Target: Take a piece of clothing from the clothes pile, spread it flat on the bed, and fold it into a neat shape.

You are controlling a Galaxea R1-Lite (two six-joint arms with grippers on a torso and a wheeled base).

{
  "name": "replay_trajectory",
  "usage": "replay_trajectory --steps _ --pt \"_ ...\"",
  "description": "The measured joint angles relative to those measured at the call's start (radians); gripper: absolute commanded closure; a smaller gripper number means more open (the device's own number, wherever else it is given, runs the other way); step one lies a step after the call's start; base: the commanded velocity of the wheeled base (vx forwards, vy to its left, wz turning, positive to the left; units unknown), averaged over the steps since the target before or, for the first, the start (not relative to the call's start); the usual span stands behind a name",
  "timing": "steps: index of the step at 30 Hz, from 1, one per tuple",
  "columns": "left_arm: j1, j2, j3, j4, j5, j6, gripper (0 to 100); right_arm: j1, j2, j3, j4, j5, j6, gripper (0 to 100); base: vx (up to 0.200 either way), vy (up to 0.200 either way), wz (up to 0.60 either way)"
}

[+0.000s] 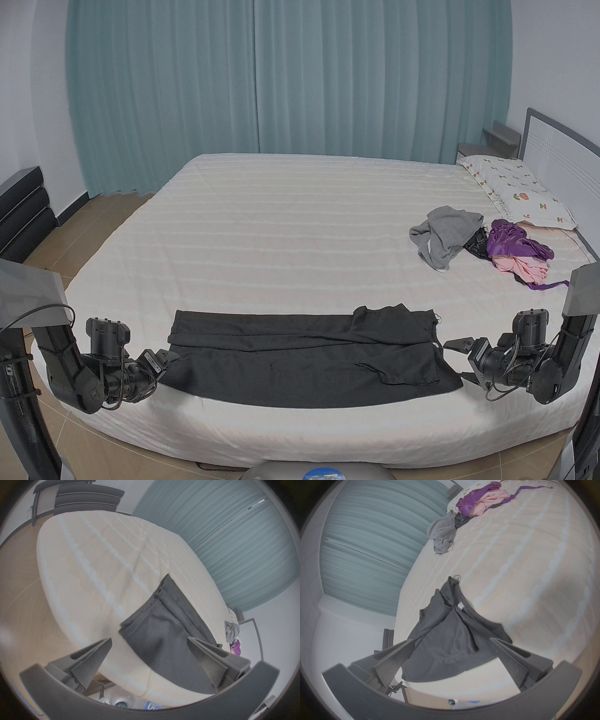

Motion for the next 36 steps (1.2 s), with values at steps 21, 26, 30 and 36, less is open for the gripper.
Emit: replay_trajectory --steps 21,26,30,36 --pt "-0.07 0.116 -0.124 -0.03 0.143 0.035 100 0.065 0.03 0.025 -0.002 -0.016 -0.007 0 0.0 0.0 0.0" --pt "-0.071 0.144 -0.147 -0.038 0.156 0.051 100 0.097 0.042 0.03 -0.004 -0.067 -0.01 0 0.0 0.0 0.0" --pt "-0.07 0.155 -0.15 -0.047 0.165 0.05 100 0.128 0.072 0.024 -0.018 -0.143 -0.019 0 0.0 0.0 0.0" --pt "-0.063 0.159 -0.141 -0.062 0.171 0.042 100 0.177 0.124 0.001 -0.053 -0.211 -0.027 0 0.0 0.0 0.0"
